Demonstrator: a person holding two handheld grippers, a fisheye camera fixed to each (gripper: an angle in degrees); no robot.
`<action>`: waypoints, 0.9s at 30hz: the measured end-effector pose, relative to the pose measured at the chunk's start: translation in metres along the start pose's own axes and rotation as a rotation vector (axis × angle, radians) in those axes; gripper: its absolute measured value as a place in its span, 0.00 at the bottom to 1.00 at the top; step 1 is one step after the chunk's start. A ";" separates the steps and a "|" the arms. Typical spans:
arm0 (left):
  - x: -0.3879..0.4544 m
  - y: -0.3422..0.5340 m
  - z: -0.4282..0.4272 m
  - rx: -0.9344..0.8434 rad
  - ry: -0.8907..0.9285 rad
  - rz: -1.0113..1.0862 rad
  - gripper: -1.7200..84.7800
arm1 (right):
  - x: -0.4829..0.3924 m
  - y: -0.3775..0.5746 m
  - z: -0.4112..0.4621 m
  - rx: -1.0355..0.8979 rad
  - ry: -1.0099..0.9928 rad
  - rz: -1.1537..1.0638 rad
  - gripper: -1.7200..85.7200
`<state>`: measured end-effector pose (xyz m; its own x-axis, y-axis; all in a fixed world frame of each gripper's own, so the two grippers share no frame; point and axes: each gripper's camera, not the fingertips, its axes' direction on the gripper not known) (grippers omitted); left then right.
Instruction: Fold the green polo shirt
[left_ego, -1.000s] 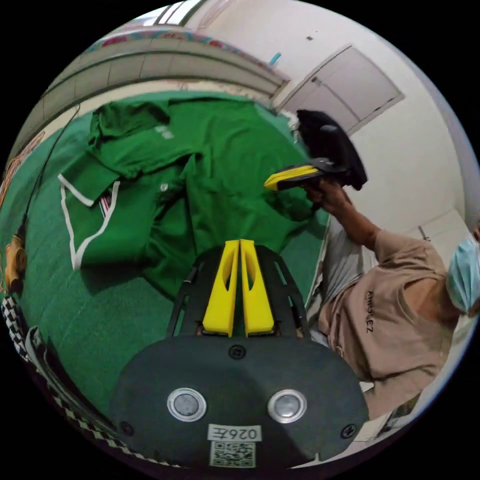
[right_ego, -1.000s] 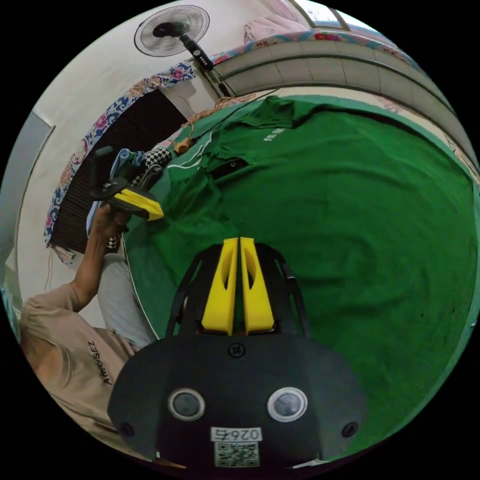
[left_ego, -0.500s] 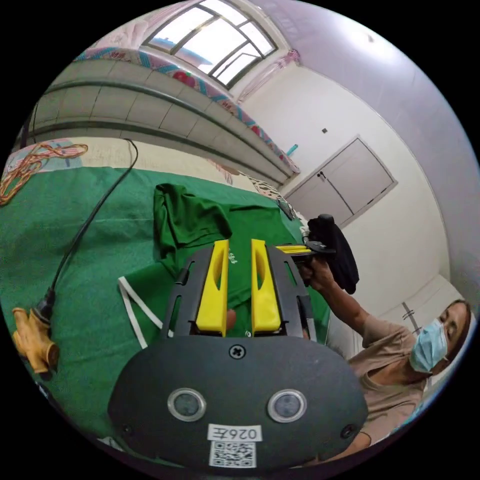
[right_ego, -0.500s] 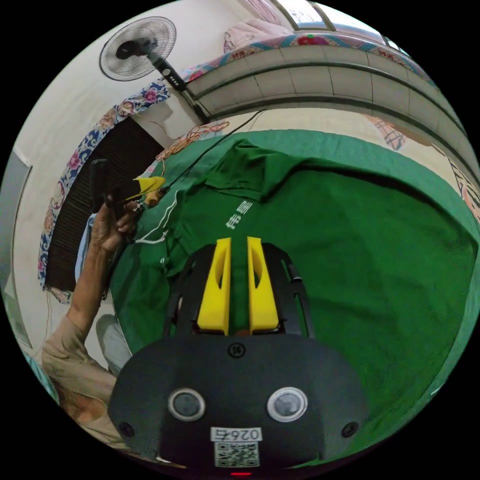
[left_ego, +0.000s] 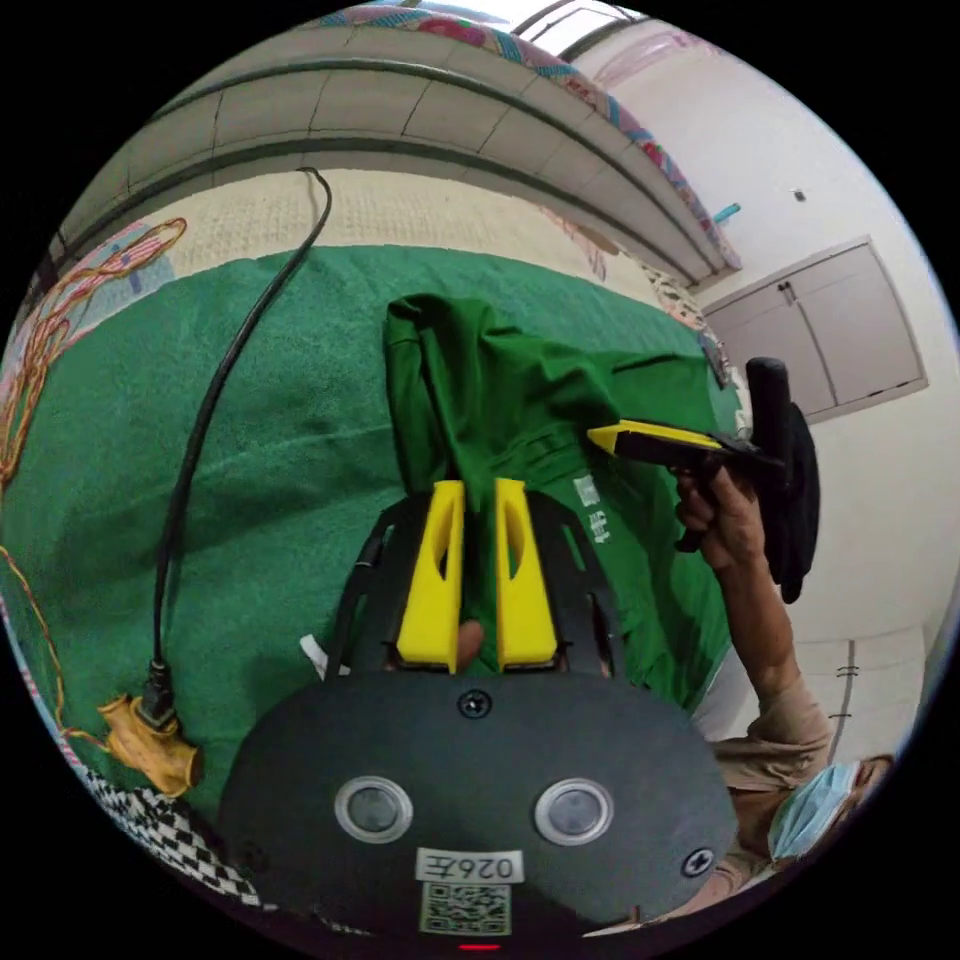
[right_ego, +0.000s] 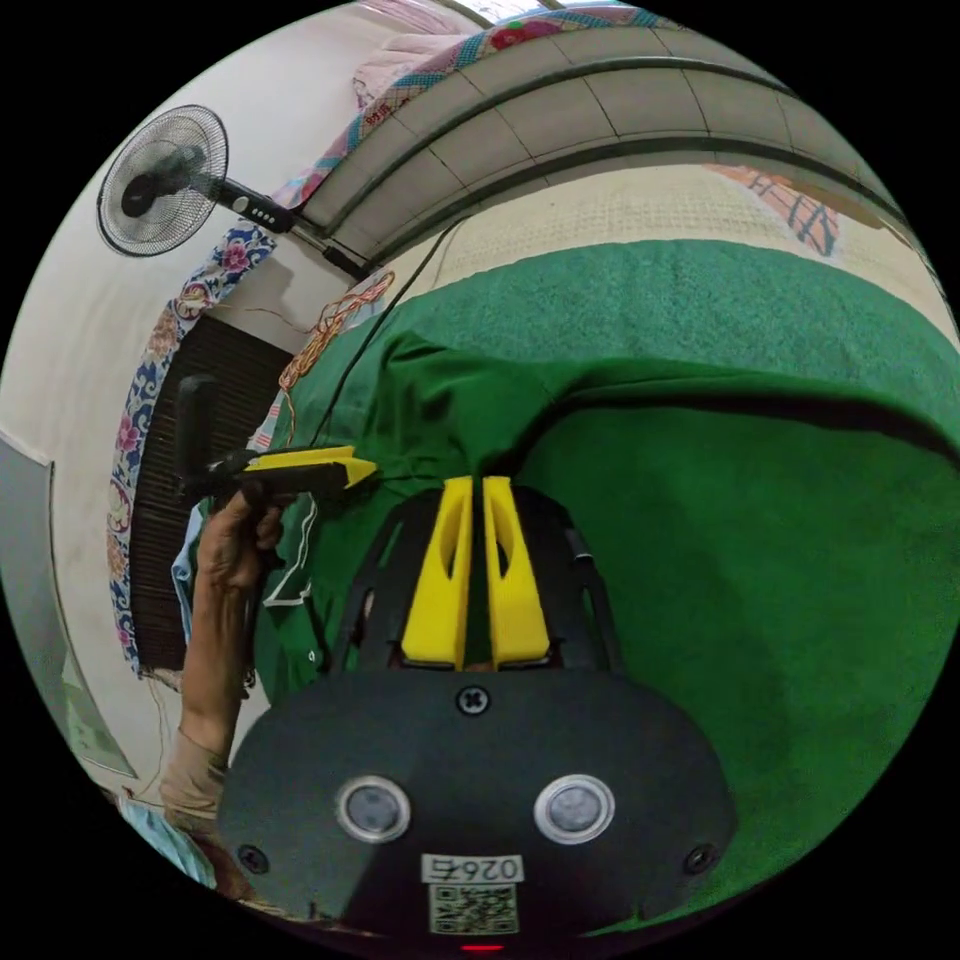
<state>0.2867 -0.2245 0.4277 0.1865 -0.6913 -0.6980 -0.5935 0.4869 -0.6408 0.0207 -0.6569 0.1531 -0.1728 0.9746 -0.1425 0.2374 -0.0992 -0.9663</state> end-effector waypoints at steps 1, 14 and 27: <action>0.004 -0.008 0.002 -0.020 -0.064 -0.001 0.04 | 0.008 -0.005 -0.002 0.003 -0.003 0.011 0.01; 0.008 -0.060 0.010 -0.088 0.024 0.050 0.15 | 0.114 -0.036 -0.052 0.162 -0.446 0.140 0.01; 0.009 -0.081 -0.009 -0.026 -0.011 0.098 0.02 | 0.167 -0.063 -0.083 0.204 -0.554 0.147 0.01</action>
<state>0.3287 -0.2750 0.4760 0.1352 -0.6355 -0.7602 -0.6293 0.5375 -0.5613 0.0567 -0.4715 0.2084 -0.6369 0.7036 -0.3152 0.1182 -0.3148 -0.9418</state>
